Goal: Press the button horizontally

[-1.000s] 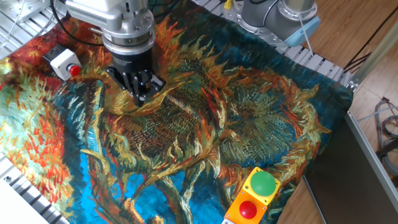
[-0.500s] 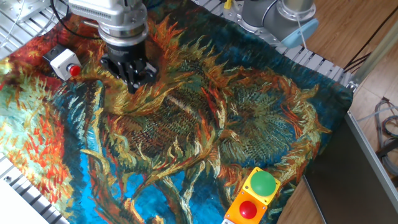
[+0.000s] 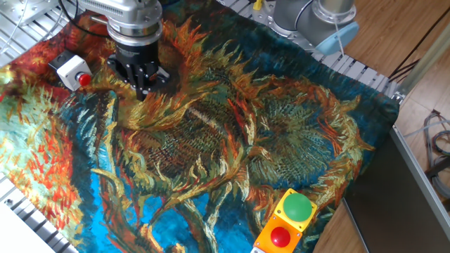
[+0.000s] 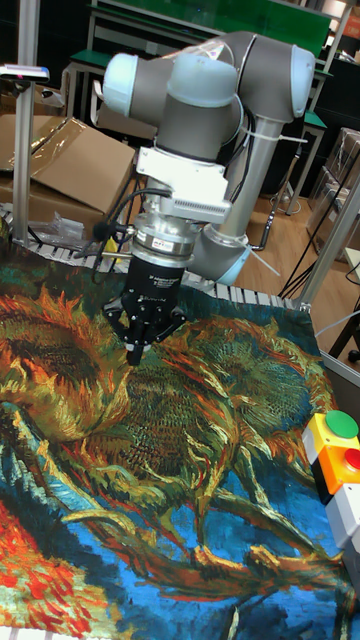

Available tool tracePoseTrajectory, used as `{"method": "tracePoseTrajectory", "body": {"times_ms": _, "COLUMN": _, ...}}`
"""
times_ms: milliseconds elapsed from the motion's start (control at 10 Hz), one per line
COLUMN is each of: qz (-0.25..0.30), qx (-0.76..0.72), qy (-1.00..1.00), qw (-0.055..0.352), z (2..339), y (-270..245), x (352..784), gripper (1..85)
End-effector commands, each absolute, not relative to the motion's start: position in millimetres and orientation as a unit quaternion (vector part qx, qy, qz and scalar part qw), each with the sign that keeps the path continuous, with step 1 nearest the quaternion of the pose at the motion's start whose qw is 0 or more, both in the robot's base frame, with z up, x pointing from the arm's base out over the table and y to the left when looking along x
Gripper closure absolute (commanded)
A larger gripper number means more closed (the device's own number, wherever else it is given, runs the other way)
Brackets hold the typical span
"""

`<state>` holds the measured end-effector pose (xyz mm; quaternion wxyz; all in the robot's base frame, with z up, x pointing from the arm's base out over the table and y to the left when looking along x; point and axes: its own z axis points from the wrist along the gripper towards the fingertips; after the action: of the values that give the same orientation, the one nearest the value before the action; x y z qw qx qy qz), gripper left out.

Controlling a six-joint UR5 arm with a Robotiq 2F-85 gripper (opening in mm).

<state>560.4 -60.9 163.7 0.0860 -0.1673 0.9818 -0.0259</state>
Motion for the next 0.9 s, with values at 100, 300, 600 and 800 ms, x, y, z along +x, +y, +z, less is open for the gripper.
{"method": "tracePoseTrajectory", "body": {"times_ms": 100, "qz": -0.023, "qx": -0.186, "qy": 0.979, "qw": 0.079, "z": 128, "y": -132, "x": 542, "gripper": 84.3}}
{"method": "tracePoseTrajectory", "body": {"times_ms": 300, "qz": -0.017, "qx": -0.19, "qy": 0.98, "qw": 0.062, "z": 125, "y": -134, "x": 532, "gripper": 84.3}}
{"method": "tracePoseTrajectory", "body": {"times_ms": 600, "qz": -0.02, "qx": -0.199, "qy": 0.979, "qw": 0.049, "z": 124, "y": -130, "x": 527, "gripper": 84.3}}
{"method": "tracePoseTrajectory", "body": {"times_ms": 800, "qz": -0.04, "qx": -0.226, "qy": 0.973, "qw": 0.018, "z": 111, "y": -158, "x": 514, "gripper": 84.3}}
